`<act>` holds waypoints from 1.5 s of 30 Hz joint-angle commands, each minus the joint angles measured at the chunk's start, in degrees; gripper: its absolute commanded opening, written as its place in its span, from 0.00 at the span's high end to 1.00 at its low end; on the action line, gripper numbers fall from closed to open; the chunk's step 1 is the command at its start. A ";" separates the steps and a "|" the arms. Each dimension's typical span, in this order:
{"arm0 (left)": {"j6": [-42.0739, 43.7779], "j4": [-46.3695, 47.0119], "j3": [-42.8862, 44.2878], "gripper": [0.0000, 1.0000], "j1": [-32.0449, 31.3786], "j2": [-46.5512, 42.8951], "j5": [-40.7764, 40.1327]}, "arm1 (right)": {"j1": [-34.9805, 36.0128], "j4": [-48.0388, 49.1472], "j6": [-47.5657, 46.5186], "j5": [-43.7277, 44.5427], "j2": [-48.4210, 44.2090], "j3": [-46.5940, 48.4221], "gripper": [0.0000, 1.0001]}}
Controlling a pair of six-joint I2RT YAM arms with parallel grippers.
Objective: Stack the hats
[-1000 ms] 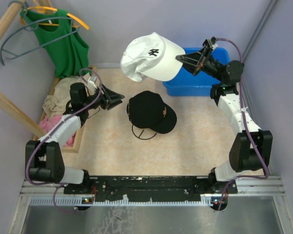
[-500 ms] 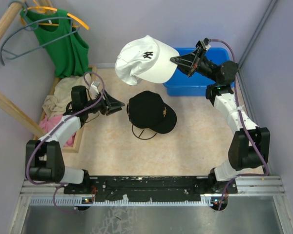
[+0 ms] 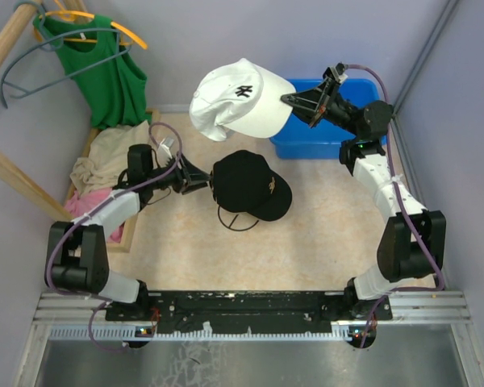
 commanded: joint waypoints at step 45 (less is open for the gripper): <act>-36.03 68.16 -16.26 0.96 -1.90 21.86 5.21 | 11.92 23.75 6.32 5.64 11.90 -8.89 1.00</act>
